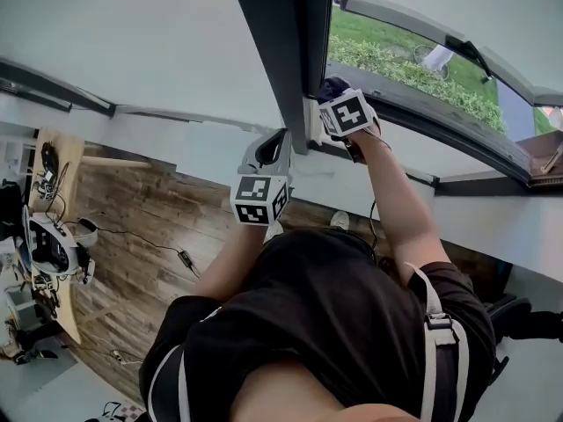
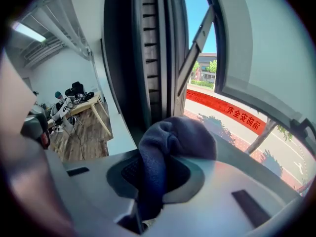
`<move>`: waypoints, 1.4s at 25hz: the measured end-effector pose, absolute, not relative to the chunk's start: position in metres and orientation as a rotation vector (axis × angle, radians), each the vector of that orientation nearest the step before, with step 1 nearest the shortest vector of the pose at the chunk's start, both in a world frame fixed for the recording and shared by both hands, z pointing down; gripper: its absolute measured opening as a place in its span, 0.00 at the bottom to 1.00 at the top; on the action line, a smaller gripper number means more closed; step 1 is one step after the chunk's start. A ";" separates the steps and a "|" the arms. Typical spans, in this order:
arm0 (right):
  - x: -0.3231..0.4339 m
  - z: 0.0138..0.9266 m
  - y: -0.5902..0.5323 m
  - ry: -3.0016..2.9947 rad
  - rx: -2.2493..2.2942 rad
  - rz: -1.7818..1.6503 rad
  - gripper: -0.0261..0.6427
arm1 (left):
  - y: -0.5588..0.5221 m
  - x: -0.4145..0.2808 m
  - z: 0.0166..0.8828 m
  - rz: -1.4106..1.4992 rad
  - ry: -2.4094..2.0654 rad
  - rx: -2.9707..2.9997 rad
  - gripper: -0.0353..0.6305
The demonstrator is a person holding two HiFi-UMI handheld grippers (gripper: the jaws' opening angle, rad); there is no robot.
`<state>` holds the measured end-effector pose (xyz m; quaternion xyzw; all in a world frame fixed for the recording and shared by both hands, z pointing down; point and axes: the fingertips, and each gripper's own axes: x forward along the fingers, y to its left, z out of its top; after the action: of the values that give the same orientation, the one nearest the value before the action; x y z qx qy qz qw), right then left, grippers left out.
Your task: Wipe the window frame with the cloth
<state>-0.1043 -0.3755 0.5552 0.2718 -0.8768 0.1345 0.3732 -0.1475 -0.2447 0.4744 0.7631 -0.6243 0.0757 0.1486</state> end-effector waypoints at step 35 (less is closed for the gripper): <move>0.060 0.398 -0.297 -2.610 1.610 -0.057 0.13 | -0.247 -0.082 0.438 0.139 -1.586 2.467 0.06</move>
<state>0.0605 -0.2968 0.3980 0.5244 -0.8504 -0.0185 0.0372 -0.0816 -0.2473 0.4380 0.8358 -0.5373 0.0472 0.1027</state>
